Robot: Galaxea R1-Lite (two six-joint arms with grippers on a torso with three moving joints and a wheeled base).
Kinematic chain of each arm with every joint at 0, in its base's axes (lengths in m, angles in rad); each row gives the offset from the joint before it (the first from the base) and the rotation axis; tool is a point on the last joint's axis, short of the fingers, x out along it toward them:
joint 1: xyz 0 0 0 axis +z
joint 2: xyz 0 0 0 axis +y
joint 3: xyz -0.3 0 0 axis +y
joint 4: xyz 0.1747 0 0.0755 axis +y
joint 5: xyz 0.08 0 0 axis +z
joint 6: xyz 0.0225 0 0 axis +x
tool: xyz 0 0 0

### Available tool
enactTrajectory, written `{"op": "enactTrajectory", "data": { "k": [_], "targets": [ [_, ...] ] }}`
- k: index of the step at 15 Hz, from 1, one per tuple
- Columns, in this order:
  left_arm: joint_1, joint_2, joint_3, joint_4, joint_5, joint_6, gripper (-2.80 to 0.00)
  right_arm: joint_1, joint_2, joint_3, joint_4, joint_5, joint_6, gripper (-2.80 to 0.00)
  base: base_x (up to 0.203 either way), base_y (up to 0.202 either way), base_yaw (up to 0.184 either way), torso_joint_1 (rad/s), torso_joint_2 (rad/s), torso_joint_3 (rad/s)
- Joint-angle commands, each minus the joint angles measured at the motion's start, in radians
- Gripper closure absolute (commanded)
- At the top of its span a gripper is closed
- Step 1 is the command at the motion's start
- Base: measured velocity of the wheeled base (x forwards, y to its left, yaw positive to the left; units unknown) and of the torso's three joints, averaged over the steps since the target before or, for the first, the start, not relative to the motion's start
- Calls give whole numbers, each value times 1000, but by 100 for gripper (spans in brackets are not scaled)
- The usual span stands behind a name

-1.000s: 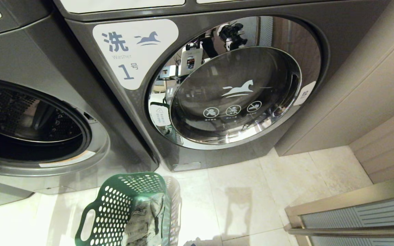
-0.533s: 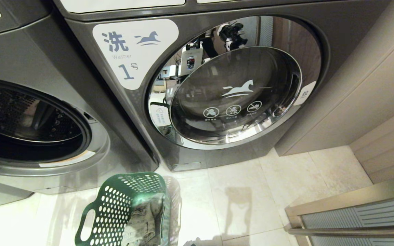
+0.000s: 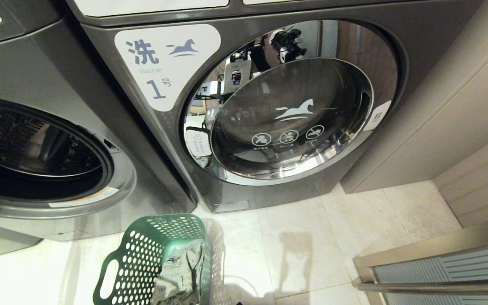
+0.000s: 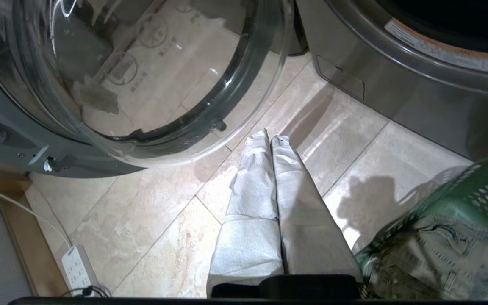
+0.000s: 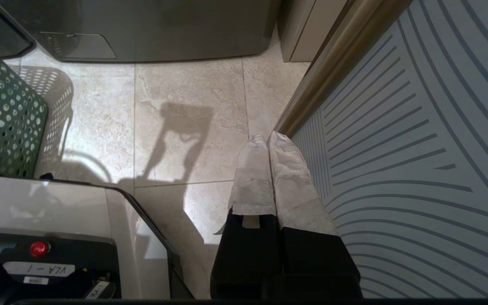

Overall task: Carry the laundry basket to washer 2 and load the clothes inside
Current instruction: Open the lid of the washing machine

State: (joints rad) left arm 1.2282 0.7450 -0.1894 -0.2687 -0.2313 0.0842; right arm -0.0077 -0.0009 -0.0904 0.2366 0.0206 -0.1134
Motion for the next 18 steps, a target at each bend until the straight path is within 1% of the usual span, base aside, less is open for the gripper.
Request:
{"op": "enactTrajectory", "data": {
  "k": [1,3,4,5,6,8,9,10,11,12,13,14,15,16,17,18],
  "targets": [
    [-23,-203,94,-2,-1,17,0,0,1,0,1,1,0,0,0,0,0,0,0,0],
    [-31,-318,165,13,-3,33,0,0,1,0,1,1,0,0,0,0,0,0,0,0],
    [-34,-376,173,57,-11,37,0,0,1,0,1,1,0,0,0,0,0,0,0,0],
    [-60,-409,171,106,-31,41,0,0,1,0,1,1,-2,0,0,0,0,0,0,0],
    [-128,-412,168,126,-57,42,0,0,1,0,1,1,-1,0,0,0,0,0,0,0],
    [-357,-375,167,138,-103,42,0,0,1,0,1,1,0,0,0,0,0,0,0,0],
    [-493,-363,166,142,-118,39,0,0,1,0,1,1,0,0,0,0,0,0,0,0],
    [-635,-359,166,145,-127,37,0,0,1,0,1,1,-2,0,0,0,0,0,0,0],
    [-753,-363,165,149,-124,36,0,0,1,0,1,1,0,0,0,0,0,0,0,0],
    [-875,-376,162,160,-103,35,0,0,1,0,1,1,0,0,0,0,0,0,0,0],
    [-984,-400,156,186,-60,36,0,0,1,0,1,1,-2,0,0,0,0,0,0,0],
    [-1062,-428,148,214,4,37,0,0,1,0,1,1,-2,0,0,0,0,0,0,0],
    [-1109,-451,148,231,109,38,0,0,1,0,1,1,0,0,0,0,0,0,0,0],
    [-1131,-456,179,230,165,41,0,0,1,0,1,1,-2,0,0,0,0,0,0,0],
    [-1170,-462,190,230,192,35,0,0,1,0,1,1,0,0,0,0,0,0,0,0],
    [-1184,-485,191,233,201,32,0,0,1,0,1,1,-2,0,0,0,0,0,0,0]
  ]
}}
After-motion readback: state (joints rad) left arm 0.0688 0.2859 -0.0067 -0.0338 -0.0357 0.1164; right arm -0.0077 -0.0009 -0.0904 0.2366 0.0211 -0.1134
